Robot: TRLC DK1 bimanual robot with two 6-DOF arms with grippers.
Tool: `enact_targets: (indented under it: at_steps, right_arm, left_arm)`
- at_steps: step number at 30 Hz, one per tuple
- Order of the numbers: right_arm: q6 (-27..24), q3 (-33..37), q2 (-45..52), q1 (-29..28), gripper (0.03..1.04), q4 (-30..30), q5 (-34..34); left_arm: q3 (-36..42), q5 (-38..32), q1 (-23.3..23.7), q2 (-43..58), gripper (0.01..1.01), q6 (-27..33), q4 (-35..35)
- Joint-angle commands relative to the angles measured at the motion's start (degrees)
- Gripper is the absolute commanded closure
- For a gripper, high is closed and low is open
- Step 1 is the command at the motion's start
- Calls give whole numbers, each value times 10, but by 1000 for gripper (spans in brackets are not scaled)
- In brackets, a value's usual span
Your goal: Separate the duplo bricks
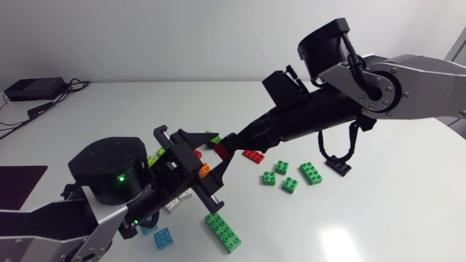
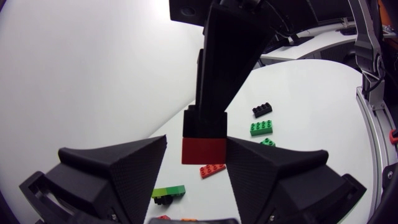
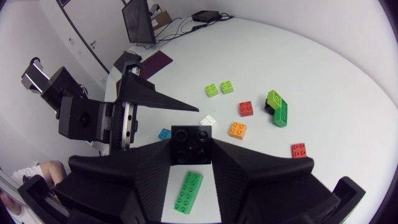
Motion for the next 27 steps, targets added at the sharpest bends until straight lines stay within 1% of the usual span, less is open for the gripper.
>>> enact_targets:
  at_steps: [1, 7, 9, 14, 15, 24, 27]
  right_arm:
    - [16, -9, 11, 9, 813, 10, 4]
    - [18, -8, 7, 8, 813, 10, 6]
    - [18, -9, 6, 9, 813, 10, 8]
    - [18, -11, 4, 9, 813, 10, 8]
    - [18, -11, 2, 9, 813, 10, 8]
    - [18, -10, -6, 7, 813, 10, 10]
    - [18, 8, -2, -5, 815, -11, -6]
  left_arm:
    - [-16, 1, 4, -9, 487, -16, 11]
    - [-20, 1, 2, -10, 489, -13, 10]
    - [-21, 1, 2, -11, 580, -13, 11]
    - [-22, 1, 0, -12, 764, -12, 10]
    - [-22, 1, 0, -13, 787, -12, 10]
    - [-26, 1, -2, -20, 803, -3, 9]
    - [-29, 5, -6, -21, 803, 7, 8]
